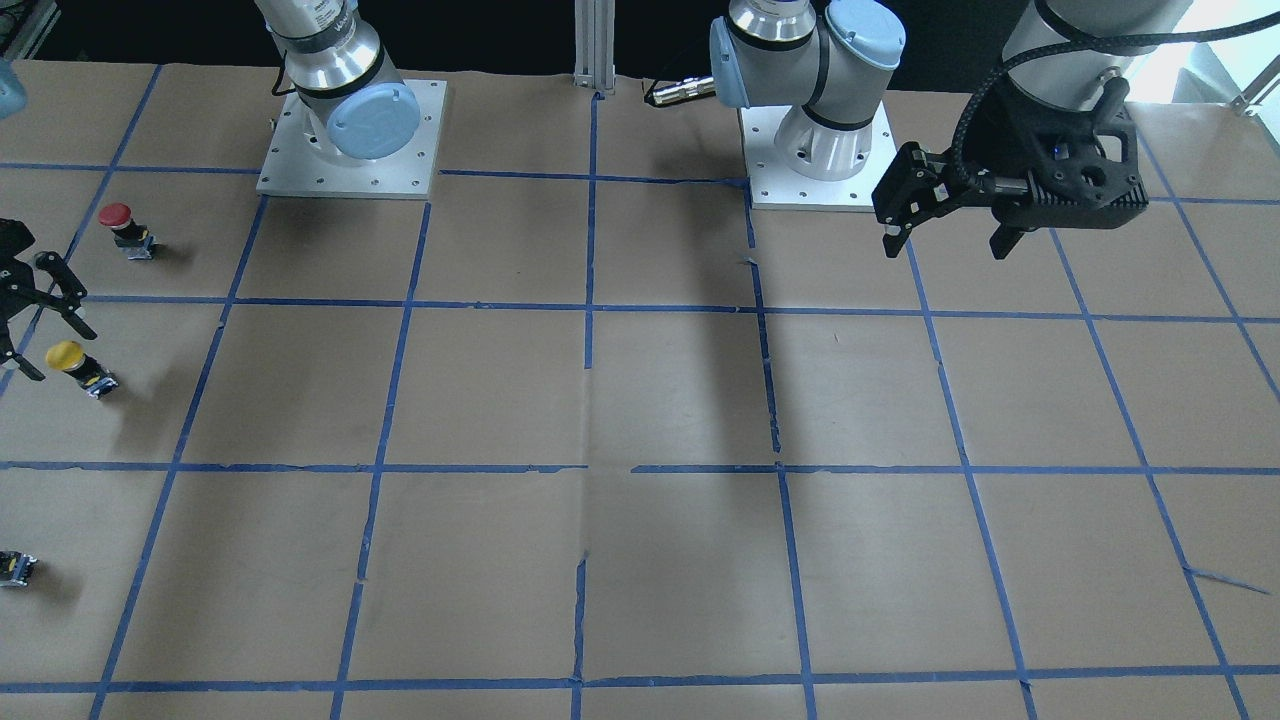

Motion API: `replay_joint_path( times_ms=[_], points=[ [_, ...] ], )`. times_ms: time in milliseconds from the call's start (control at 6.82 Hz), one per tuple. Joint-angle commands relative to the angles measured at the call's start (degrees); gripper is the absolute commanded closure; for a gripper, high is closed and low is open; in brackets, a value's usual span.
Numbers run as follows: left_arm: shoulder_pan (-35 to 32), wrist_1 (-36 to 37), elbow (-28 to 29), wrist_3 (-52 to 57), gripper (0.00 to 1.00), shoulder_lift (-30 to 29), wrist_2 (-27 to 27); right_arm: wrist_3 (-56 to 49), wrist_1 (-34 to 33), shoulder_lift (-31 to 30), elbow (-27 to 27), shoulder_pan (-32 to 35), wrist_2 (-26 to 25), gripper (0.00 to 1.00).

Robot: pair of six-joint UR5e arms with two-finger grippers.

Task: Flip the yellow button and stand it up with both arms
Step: 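Lower the button upright onto the table and open the right gripper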

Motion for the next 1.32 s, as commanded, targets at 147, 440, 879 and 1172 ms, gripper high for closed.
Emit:
replay_joint_path(
  times_ms=[147,440,879,1172],
  points=[
    [0.05,0.08,-0.05,0.0,0.0,0.03,0.02,17.62,0.7,-2.44,-0.82,0.25,-4.56,0.0],
    [0.05,0.0,-0.05,0.09,0.0,0.12,0.02,33.35,5.4,-9.62,-2.06,1.13,-11.06,0.0],
    [0.05,0.35,-0.05,0.0,0.0,-0.05,-0.15,64.62,17.21,-20.53,-3.11,10.84,-18.43,0.0],
    [0.31,0.09,-0.14,0.09,0.0,-0.05,0.02,87.87,19.66,-25.37,-3.46,22.69,-22.5,0.0]
  ],
)
